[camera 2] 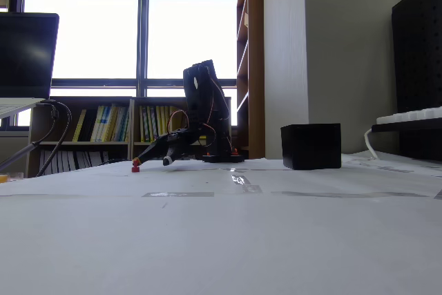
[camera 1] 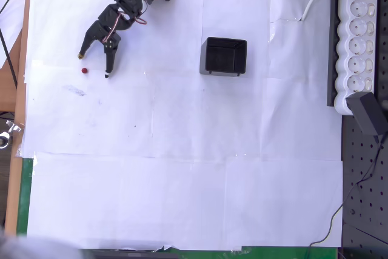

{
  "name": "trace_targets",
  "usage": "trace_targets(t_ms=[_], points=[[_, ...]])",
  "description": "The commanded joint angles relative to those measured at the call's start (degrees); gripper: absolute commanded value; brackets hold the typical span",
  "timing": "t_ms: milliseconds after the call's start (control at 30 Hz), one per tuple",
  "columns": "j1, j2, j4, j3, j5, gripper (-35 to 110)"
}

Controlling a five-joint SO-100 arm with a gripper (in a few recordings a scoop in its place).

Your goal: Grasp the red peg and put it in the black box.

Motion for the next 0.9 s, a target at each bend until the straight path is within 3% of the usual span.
trace_targets(t_ms=[0,867], points=[[0.18,0.09,0.35,3.43,-0.26,41],[-2.11,3.16,5.89,9.67,-4.31,41]])
